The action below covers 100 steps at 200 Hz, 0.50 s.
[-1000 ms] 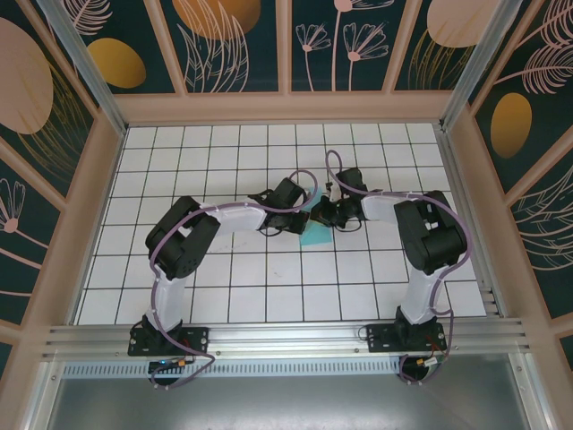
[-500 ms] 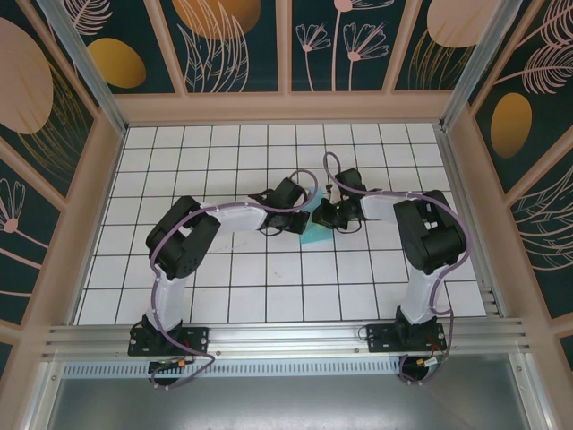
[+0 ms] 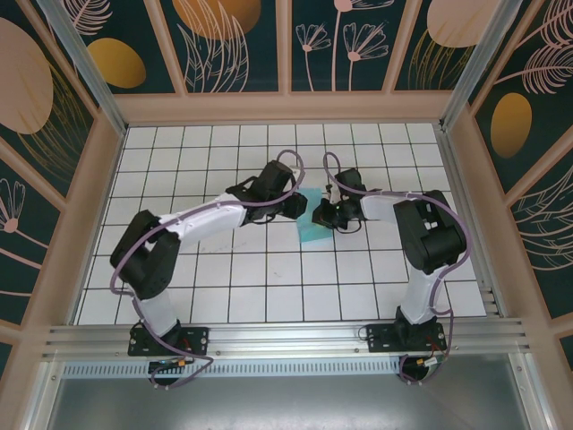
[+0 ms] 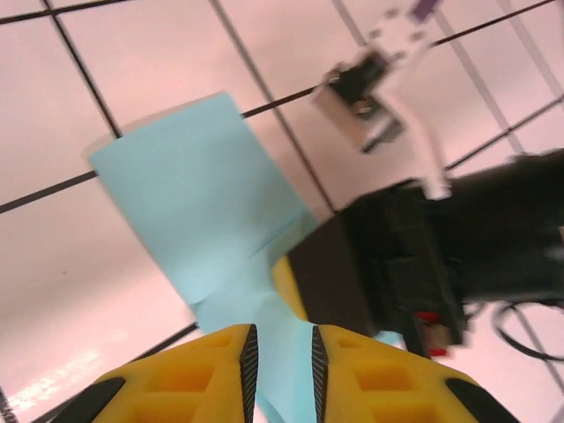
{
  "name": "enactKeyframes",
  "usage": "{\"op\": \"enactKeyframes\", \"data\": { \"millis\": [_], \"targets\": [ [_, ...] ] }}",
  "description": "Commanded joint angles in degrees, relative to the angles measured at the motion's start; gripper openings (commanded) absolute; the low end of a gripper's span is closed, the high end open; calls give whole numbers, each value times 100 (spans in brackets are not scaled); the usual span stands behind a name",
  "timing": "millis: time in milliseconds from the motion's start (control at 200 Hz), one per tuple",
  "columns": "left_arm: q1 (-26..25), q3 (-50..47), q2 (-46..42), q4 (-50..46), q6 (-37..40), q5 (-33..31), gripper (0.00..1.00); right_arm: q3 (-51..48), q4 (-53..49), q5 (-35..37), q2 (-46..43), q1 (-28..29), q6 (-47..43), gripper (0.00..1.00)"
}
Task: Fold a paper plane with a square sheet of paper (fold left side to right side)
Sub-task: Fold the triangle a second time at the center of the table.
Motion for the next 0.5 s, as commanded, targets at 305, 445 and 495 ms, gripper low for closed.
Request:
{"op": "enactKeyframes", "data": {
  "millis": [305, 445, 495],
  "targets": [
    [-226, -391, 665, 986, -402, 1571, 27, -220, -438, 349, 291, -26, -72, 11],
    [-235, -256, 985, 968, -383, 1659, 28, -213, -459, 363, 294, -24, -81, 11],
    [-236, -230, 1049, 960, -368, 1646, 28, -215, -459, 364, 287, -25, -81, 11]
  ]
}}
